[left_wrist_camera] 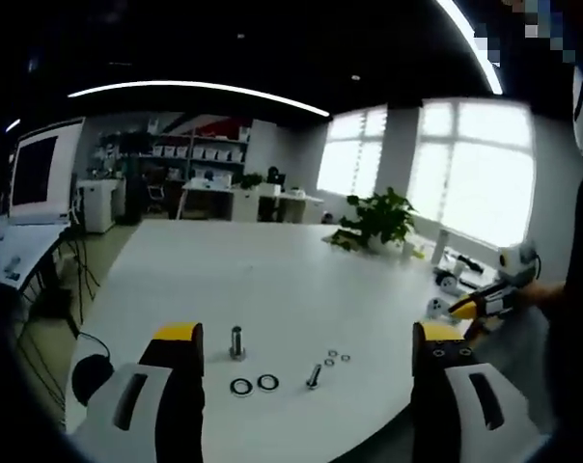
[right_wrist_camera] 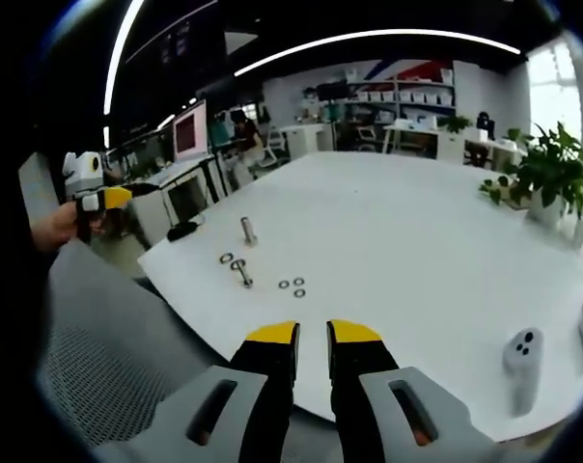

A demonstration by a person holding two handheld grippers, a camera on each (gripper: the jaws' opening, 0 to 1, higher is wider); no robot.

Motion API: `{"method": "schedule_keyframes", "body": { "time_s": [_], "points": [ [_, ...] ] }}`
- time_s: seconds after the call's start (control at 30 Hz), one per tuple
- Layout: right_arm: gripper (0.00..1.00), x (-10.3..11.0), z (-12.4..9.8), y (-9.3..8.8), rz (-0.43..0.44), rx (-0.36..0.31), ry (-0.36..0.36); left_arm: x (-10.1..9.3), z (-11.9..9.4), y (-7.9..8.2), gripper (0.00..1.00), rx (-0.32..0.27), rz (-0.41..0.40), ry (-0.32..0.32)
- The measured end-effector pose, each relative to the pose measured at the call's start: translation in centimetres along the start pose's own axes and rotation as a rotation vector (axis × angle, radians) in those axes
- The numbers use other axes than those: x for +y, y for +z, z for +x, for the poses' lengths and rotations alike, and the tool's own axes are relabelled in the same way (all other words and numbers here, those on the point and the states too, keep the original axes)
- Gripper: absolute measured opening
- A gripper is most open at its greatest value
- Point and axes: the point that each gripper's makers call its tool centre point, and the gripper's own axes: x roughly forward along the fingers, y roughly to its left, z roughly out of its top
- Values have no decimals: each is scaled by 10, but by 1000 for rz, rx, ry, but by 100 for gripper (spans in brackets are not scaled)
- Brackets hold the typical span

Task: Place the washer onto the threaded stud by aligning its center hole with the stud, sliding it down to the base, and recovering from edge contact or off-axis alignment until the washer reaches the visible bottom stop.

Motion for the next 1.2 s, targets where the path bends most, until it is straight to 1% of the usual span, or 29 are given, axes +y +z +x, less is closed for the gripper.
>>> {"method": "schedule_keyframes", "body": {
  "time_s": [0.07,0.17,0.27,0.33,0.4,0.43,0.47,0.5,0.57,0.6,0.63,0.67,0.7,0.73,0.77,0.8,0.83,0.9,0.93,0.97,1.0,1.07,1.1,1.13,1.17,1.2],
  "points": [
    [14,0,0,-1,-7,9,-1,-2,-1,-2,93,-5,4,0],
    [14,-1,-1,-1,-19,13,-9,-5,-2,0,95,-17,41,-8],
    [14,2,-1,-1,-34,28,6,-8,-2,-1,97,-10,56,-14],
    [14,2,0,-2,-74,48,29,-8,-2,-3,96,-2,82,-6],
    [14,-7,1,1,-94,60,11,-9,-3,-3,94,1,91,-1],
    [14,-11,2,4,-104,64,13,-9,-2,-3,92,2,91,0],
    [14,-13,3,6,-118,69,21,-11,-1,-5,92,7,92,-2],
    [14,-18,4,10,-138,75,22,-8,0,-9,92,16,96,-6],
    [15,-21,8,18,-168,76,45,-8,3,-17,90,54,131,3],
    [16,-24,12,25,-178,73,51,-9,4,-20,89,64,162,6],
    [16,-24,15,29,-198,73,63,-10,5,-21,87,69,175,8],
    [17,-25,20,32,-225,91,74,-8,5,-24,84,89,208,18],
    [17,-28,24,35,-251,94,71,-4,5,-24,79,103,242,39],
    [17,-29,28,36,-275,106,76,-1,4,-23,75,108,284,54],
    [19,-27,34,38,-280,119,95,-2,5,-21,73,102,314,51],
    [21,-23,40,39,-274,131,120,-5,6,-20,74,93,305,45],
    [22,-23,42,39,-276,134,124,-5,5,-21,74,93,297,41],
    [22,-20,51,37,-334,175,151,-4,5,-25,74,111,303,42],
    [23,-20,55,36,-355,190,159,-3,5,-26,73,121,313,47],
    [24,-16,61,32,-373,220,188,-2,6,-27,72,126,320,46],
    [25,-14,65,30,-378,242,203,-1,6,-28,71,127,319,45],
    [26,-11,75,26,-419,276,230,1,6,-28,70,123,295,39],
    [26,-7,80,20,-431,312,268,2,5,-28,70,116,265,39],
    [26,-6,83,18,-434,329,281,4,5,-29,70,116,243,42],
    [26,-4,89,15,-445,350,297,6,5,-30,69,127,235,49],
    [26,-3,92,14,-455,358,301,10,4,-35,69,162,251,67]
  ]
}}
